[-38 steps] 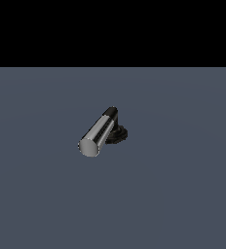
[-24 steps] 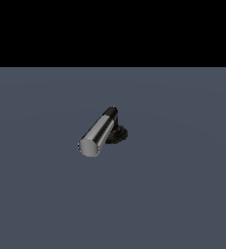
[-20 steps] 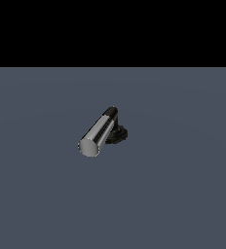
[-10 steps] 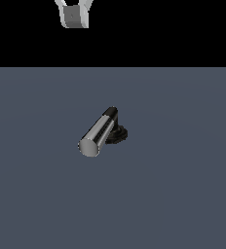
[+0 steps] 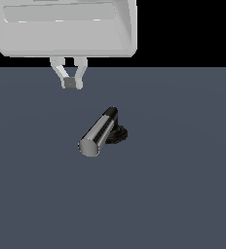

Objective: Turn on the faucet by rotating a designated handle.

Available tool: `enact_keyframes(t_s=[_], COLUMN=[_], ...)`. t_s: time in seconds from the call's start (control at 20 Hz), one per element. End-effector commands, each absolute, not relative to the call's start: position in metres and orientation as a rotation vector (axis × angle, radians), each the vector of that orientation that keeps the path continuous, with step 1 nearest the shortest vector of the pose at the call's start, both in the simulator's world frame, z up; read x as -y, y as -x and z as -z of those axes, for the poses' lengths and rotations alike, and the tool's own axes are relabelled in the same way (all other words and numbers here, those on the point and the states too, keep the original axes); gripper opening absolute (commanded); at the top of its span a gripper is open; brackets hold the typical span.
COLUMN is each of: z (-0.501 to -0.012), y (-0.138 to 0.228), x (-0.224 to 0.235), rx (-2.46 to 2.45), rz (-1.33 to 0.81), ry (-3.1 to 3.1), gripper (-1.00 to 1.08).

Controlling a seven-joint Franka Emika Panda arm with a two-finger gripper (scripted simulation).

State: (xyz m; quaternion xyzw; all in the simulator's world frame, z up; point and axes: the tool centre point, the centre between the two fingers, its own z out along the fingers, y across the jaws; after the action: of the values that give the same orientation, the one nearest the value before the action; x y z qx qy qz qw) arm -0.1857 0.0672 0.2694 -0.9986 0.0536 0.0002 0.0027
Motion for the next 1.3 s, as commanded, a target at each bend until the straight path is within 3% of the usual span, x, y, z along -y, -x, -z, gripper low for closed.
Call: enact_keyframes(t_s=[0.0, 0.7, 1.25], z=[-0.250, -0.153, -0.110], y=[0.179, 0.144, 0.125], x=[-0.073, -0.099, -0.110], rx=[-0.177, -0.220, -0.240], rz=[0.000, -0.001, 0.000], ry=[3.131, 3.127, 3.130], gripper=[-1.00, -1.00, -1.00])
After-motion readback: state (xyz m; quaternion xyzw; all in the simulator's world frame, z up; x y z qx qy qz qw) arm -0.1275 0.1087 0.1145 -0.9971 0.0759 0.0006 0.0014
